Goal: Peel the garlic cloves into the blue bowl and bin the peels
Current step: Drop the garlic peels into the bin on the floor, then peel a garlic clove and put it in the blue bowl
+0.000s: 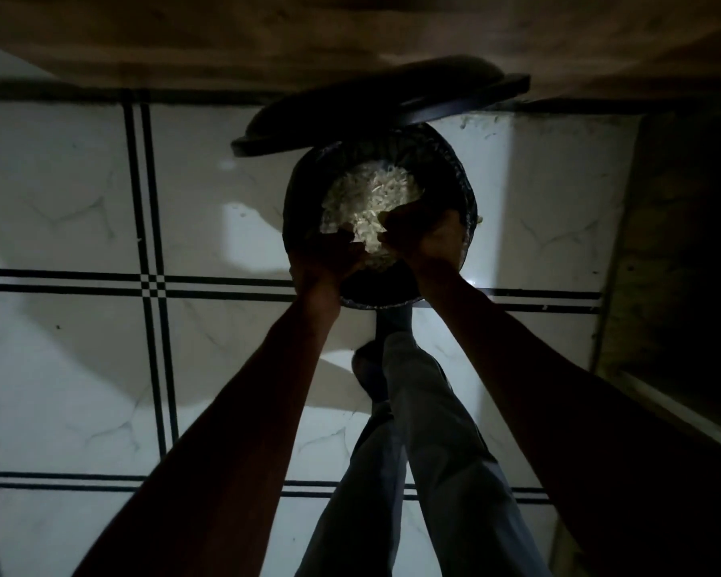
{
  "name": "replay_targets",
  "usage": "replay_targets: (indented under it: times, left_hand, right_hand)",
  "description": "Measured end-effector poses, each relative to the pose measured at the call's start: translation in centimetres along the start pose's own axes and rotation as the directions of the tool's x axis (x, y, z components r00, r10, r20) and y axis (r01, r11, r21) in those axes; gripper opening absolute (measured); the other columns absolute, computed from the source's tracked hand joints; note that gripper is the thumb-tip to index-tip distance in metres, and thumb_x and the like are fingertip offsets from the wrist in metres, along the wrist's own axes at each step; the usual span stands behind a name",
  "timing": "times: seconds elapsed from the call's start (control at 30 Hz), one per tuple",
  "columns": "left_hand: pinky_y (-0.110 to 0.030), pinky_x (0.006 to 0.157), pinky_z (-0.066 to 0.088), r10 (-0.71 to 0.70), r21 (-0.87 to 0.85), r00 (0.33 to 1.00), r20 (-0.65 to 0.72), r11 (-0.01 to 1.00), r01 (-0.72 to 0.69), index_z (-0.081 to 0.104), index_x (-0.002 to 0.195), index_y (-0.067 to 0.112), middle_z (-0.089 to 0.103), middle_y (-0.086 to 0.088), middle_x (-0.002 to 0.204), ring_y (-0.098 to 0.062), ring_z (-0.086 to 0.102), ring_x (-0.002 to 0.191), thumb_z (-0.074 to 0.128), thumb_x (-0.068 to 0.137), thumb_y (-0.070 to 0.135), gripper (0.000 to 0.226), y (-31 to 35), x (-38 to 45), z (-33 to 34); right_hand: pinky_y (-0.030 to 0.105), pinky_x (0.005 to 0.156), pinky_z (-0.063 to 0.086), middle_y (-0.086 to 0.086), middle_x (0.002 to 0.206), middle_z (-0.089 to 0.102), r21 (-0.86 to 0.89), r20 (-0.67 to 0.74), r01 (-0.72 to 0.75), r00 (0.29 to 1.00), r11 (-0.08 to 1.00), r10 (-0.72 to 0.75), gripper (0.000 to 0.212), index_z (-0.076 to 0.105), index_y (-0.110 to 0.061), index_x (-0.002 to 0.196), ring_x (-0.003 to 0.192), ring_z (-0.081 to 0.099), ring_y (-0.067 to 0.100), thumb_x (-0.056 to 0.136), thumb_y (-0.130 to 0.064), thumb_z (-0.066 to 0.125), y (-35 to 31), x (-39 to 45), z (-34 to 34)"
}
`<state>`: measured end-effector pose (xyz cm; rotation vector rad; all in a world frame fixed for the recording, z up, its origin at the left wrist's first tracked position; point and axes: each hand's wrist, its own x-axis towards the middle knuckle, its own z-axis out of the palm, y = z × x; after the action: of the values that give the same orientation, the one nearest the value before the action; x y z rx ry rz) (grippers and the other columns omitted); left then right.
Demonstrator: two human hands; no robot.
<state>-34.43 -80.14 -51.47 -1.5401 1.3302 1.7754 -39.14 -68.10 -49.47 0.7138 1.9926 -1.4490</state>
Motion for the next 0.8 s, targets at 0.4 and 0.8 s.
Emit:
replay_targets:
  times: [0.4,0.8]
  left_hand:
    - [-0.029,0.104,0.046,-0.027,-0.228,0.985,0.172,0.971,0.066,0.031,0.158,0.005,0.040,-0.014,0.162,-0.028,0.040,0.149,0.028,0.114,0.020,0.047,3.5,-0.3,2.3]
    - [-0.029,0.098,0.053,0.057,-0.094,0.957,0.285,0.995,-0.032,0.048,0.148,0.004,0.060,-0.015,0.144,-0.027,0.060,0.131,0.043,0.109,0.015,0.040,3.8,-12.0,4.8]
  right_hand:
    - [0.028,0.102,0.049,0.018,0.149,0.056,-0.469,0.432,0.358,0.890,0.808,-0.143,0.048,0.038,-0.011,0.159,0.128,0.062,0.032,0.112,-0.017,0.042,0.1,2.0,1.6]
    - [0.025,0.096,0.048,0.010,0.141,0.063,-0.130,0.057,0.090,0.995,0.987,-0.083,0.042,0.055,-0.014,0.146,0.120,0.061,0.019,0.112,-0.036,0.047,-1.0,-5.5,-7.4]
